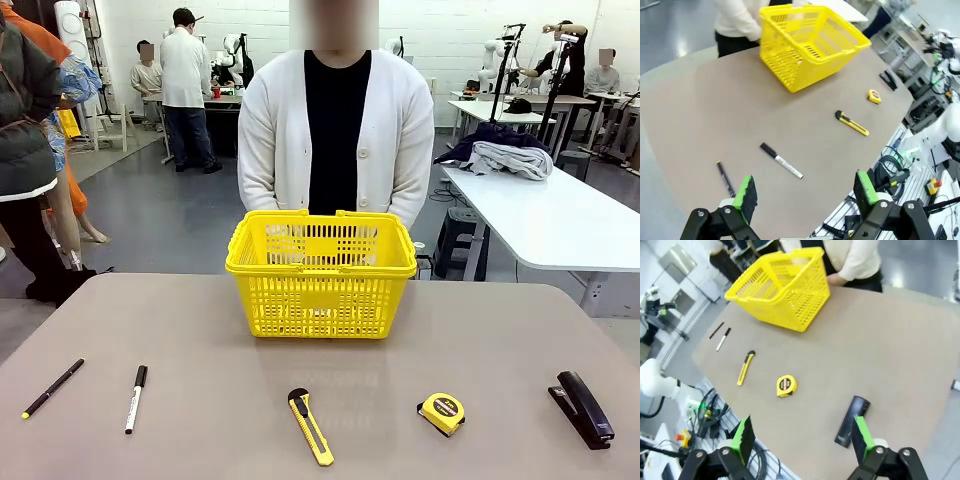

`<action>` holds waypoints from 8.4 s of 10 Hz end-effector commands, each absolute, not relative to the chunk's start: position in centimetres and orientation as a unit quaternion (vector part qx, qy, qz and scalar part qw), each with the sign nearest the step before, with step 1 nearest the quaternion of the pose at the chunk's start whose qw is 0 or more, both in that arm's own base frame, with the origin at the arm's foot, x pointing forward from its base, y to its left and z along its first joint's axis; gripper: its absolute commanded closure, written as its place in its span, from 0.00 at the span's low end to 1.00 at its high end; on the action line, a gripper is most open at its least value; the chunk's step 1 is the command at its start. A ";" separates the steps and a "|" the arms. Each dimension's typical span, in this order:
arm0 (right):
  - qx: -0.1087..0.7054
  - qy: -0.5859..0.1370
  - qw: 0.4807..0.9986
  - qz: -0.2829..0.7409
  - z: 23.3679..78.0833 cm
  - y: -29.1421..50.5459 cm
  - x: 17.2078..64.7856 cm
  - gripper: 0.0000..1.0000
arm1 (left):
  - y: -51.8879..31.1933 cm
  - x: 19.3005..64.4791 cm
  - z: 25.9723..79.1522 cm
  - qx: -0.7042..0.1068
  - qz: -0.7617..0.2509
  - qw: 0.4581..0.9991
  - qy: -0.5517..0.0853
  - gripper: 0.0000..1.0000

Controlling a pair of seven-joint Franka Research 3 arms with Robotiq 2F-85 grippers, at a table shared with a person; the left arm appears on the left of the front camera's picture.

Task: Place the items the person wants into the basket.
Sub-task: Pick up the item the person points to and place it in the Market Basket.

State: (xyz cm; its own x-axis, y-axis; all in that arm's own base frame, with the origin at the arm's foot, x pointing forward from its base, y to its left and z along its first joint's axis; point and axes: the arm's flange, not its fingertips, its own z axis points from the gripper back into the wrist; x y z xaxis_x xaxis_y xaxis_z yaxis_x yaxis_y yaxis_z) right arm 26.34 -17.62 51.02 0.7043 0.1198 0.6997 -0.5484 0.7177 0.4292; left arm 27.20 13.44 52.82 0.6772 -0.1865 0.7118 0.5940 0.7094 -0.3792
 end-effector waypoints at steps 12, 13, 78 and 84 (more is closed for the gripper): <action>0.340 -0.321 0.854 0.228 52.4 -20.0 20.1 0.00 | 16.8 24.5 52.4 -0.289 -0.174 0.882 -0.330 0.00; 0.340 -0.321 0.854 0.228 52.4 -20.0 20.1 0.00 | 16.8 24.5 52.4 -0.289 -0.174 0.882 -0.330 0.00; 0.340 -0.321 0.854 0.228 52.4 -20.0 20.1 0.00 | 4.5 40.3 30.5 0.015 -0.229 0.972 -0.057 0.93; 0.340 -0.321 0.854 0.228 52.4 -20.0 20.1 0.00 | 4.6 40.8 30.2 0.007 -0.234 0.971 -0.042 1.00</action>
